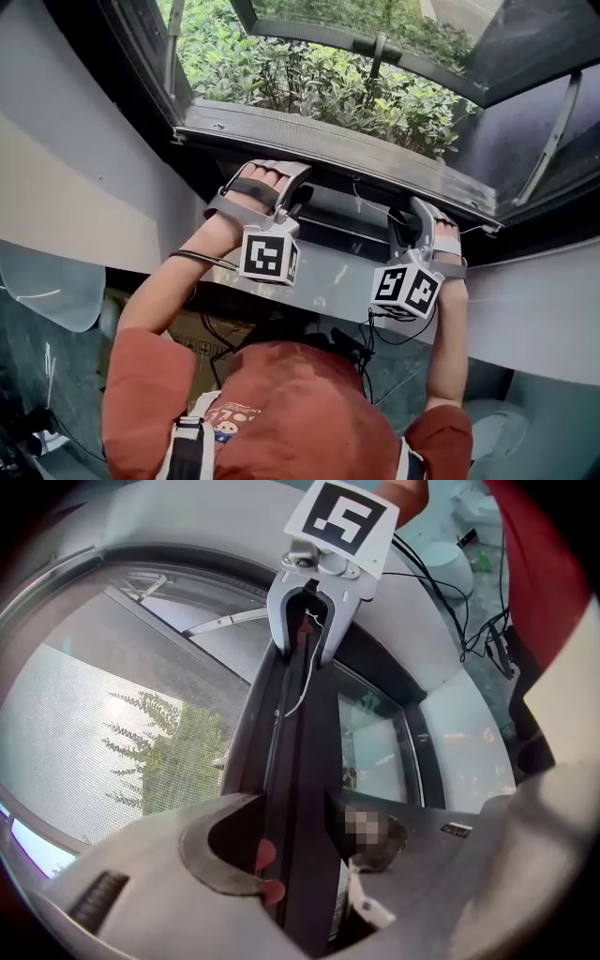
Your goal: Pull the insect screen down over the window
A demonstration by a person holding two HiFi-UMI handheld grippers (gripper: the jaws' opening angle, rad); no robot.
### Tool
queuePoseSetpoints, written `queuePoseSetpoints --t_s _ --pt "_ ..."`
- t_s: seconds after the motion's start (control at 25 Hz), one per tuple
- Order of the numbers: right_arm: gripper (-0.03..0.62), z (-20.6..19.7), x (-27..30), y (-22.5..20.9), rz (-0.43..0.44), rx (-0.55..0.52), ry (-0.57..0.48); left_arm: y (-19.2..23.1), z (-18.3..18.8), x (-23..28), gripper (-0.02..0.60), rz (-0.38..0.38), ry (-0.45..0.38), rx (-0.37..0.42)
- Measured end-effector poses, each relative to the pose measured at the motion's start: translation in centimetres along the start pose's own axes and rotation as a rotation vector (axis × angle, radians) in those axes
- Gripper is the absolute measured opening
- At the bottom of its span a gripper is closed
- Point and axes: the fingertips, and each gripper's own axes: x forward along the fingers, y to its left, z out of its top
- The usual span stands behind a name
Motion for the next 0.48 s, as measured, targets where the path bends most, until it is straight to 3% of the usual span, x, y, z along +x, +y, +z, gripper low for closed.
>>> queuePoseSetpoints --t_s 0.48 --pt "0.175 -0.33 -0.08 -0.67 -0.023 0.070 -0.014 0.19 0.48 0.51 0.206 0.009 -0.002 -0.006"
